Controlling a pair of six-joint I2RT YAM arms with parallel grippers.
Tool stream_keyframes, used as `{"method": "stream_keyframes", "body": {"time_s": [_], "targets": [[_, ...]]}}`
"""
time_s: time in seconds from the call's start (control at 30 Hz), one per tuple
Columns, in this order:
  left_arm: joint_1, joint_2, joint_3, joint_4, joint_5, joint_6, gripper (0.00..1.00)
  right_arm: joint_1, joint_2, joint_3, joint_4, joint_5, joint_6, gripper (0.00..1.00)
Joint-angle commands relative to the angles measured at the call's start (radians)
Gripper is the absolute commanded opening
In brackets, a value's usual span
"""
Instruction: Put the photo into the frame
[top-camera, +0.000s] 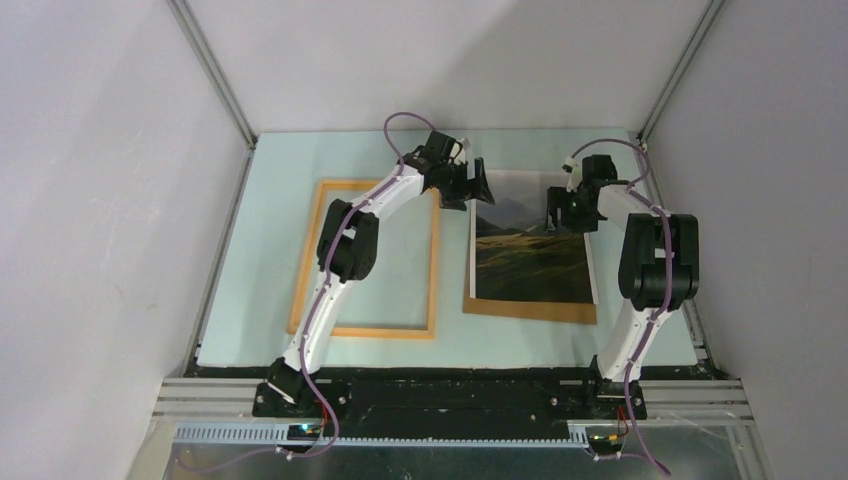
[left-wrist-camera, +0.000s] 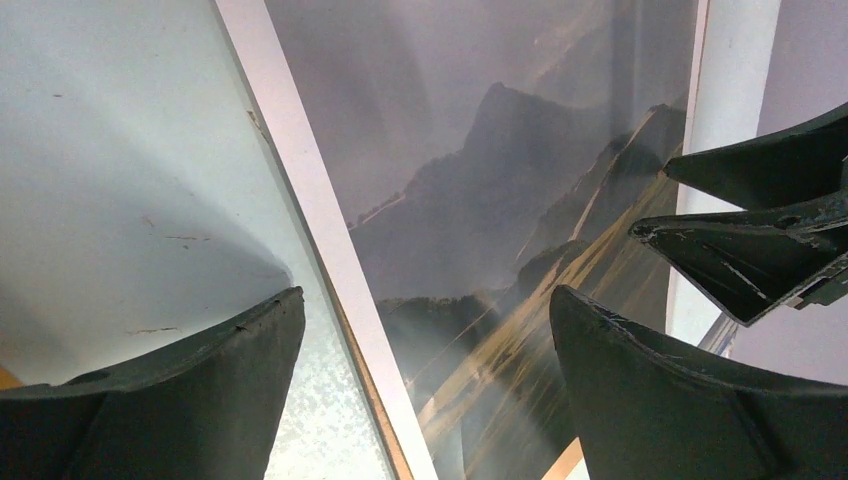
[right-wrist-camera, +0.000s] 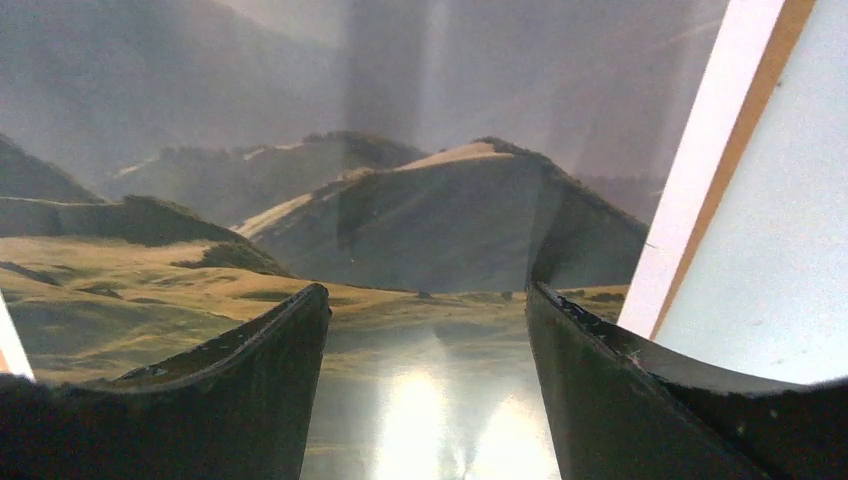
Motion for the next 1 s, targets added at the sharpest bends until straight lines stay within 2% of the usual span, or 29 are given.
{"method": "stream_keyframes", "body": {"time_s": [0.0,0.17,0.53,0.97], "targets": [[-0.008,-0.001,-0.041,-0.028,0.005,-0.018,1.00,0.018,0.029,0.039,-0.043,-0.074,0.037,0.76],[-0.007,-0.005,-0.055,-0.026,0.015,-0.025,1.00,0.025,0.056,0.042,-0.063,-0.142,0.053,0.76],[-0.008,0.013,-0.056,-0.001,0.063,-0.034,0.99,0.067,0.062,0.045,-0.078,-0.161,0.018,0.79],[-0.008,0.010,-0.022,0.048,0.145,-0.001,0.97,0.092,0.061,0.056,-0.095,-0.182,-0.002,0.75]]}}
